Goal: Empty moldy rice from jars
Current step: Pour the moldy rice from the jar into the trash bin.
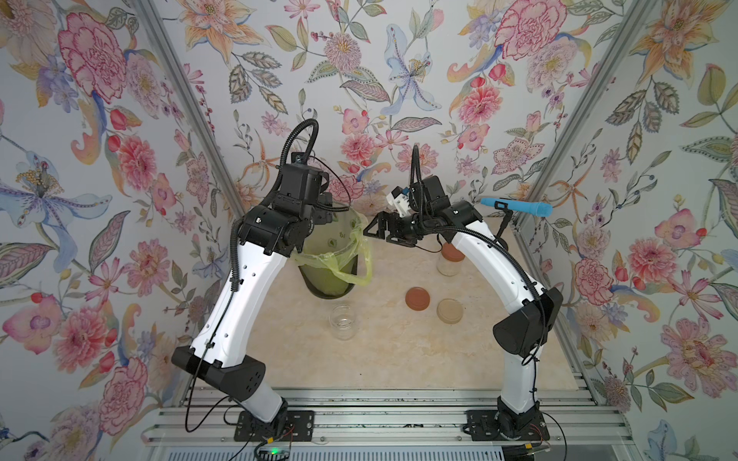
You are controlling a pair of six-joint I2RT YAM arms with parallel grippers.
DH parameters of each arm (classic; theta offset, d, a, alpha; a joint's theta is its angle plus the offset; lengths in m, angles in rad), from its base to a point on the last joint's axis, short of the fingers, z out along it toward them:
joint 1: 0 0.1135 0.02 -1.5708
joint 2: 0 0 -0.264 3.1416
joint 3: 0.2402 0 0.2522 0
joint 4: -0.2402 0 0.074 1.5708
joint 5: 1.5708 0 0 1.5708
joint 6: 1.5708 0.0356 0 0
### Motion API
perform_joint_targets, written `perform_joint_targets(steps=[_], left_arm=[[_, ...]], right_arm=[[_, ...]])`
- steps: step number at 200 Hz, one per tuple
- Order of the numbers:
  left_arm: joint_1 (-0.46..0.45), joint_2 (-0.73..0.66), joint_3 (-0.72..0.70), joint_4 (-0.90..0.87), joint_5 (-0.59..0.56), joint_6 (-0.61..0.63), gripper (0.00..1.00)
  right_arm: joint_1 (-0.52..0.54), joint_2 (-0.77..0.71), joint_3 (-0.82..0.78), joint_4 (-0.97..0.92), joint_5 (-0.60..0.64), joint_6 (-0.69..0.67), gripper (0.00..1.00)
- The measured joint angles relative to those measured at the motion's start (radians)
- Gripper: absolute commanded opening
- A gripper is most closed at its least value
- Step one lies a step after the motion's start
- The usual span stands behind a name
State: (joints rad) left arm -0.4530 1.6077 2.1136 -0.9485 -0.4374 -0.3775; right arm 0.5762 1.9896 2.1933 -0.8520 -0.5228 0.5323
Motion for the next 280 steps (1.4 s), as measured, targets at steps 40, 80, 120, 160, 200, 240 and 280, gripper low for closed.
perform_joint_targets(steps=[40, 80, 120, 160, 200, 240, 280], left_arm=[[-0.004, 0.01, -0.026, 0.031, -0.017, 0.037, 0.0], [0.001, 0.045, 0.014, 0.023, 0.029, 0.053, 0.0], [0.043, 0.061, -0.003, 0.048, 0.214, 0.049, 0.0], [0.153, -0.044, -0.243, 0.179, 0.419, 0.011, 0.0], [0.23, -0.194, -0.484, 0.367, 0.581, -0.019, 0.0], [0.239, -0.303, -0.667, 0.579, 0.707, -0.039, 0.0], [0.246, -0.346, -0.818, 0.769, 0.776, -0.051, 0.0]], right_arm=[[0.0, 0.0, 0.0, 0.003, 0.0, 0.003, 1.0], [0.005, 0.0, 0.0, 0.004, 0.0, 0.005, 1.0], [0.007, 0.0, 0.022, 0.002, -0.001, 0.011, 1.0], [0.006, 0.0, 0.106, 0.004, -0.019, 0.05, 1.0], [0.006, 0.019, 0.179, 0.009, -0.051, 0.127, 1.0], [0.006, 0.048, 0.216, 0.009, -0.073, 0.218, 1.0], [0.008, 0.097, 0.28, 0.01, -0.094, 0.322, 1.0]])
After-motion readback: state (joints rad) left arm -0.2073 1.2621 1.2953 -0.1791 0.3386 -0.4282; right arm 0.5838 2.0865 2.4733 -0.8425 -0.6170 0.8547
